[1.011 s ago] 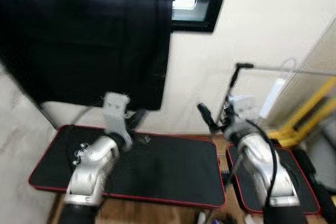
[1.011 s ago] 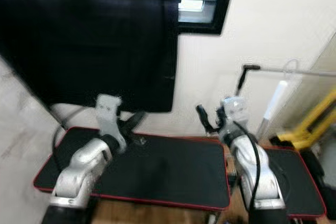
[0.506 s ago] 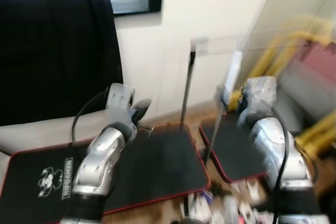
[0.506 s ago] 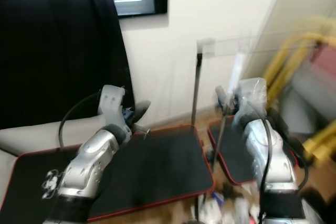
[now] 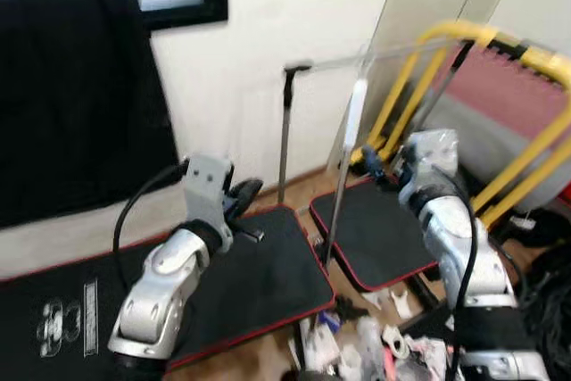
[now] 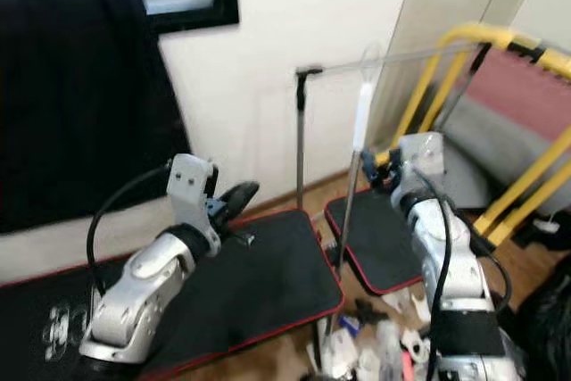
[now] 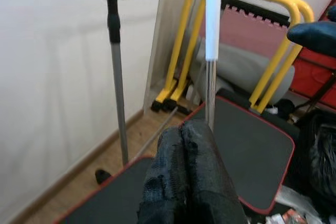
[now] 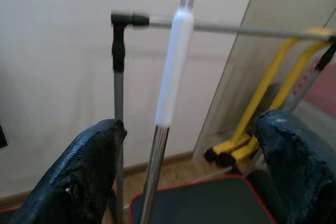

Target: Sweep floor

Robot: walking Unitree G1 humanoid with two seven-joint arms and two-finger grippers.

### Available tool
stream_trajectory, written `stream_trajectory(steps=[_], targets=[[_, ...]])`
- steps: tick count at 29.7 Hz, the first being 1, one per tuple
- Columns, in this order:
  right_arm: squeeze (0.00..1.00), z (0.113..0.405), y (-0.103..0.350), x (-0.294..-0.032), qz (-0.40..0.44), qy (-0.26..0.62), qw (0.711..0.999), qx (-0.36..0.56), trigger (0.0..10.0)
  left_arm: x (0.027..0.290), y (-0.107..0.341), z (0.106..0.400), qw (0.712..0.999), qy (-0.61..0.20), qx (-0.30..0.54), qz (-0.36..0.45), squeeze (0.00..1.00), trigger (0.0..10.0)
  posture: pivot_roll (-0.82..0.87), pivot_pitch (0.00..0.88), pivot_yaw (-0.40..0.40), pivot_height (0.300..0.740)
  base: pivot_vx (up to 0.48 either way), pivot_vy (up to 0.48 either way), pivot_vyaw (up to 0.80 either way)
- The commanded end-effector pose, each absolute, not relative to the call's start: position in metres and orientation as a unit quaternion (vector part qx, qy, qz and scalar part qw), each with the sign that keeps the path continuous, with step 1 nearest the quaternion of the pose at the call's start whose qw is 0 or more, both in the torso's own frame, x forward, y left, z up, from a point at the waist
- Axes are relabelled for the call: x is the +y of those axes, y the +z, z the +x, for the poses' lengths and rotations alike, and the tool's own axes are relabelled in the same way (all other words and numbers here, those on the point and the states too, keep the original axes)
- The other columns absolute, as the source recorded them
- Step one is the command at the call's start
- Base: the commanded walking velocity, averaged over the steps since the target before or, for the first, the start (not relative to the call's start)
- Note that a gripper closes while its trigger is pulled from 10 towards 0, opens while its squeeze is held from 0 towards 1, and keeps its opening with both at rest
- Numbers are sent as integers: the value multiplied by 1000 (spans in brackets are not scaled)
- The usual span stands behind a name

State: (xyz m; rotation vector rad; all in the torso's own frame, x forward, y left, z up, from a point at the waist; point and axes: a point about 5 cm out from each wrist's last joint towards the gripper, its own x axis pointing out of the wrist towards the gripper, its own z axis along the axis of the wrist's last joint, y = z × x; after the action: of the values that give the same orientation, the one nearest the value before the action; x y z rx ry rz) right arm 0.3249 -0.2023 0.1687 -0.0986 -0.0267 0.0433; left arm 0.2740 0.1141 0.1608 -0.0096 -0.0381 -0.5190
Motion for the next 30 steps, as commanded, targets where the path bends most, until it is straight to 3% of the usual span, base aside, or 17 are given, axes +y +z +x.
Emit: stream_trajectory(steps=[1, 18, 30], targets=[[0, 327, 161, -208, -41, 19, 999, 11, 10000, 110, 162, 266, 961, -276, -16, 1, 0, 10000, -84, 232, -141, 740, 0, 0, 0], [0, 355, 161, -196, 19, 53, 998, -1, 10000, 105, 172, 209, 940, -339, 2, 32, 0, 10000, -12, 428, -129, 740, 0, 0, 0], [0, 388, 202, -189, 8, 41, 996, -77, 10000, 105, 188, 165, 931, -361, 7, 53, 0, 10000, 73, 526, -130, 740, 0, 0, 0]])
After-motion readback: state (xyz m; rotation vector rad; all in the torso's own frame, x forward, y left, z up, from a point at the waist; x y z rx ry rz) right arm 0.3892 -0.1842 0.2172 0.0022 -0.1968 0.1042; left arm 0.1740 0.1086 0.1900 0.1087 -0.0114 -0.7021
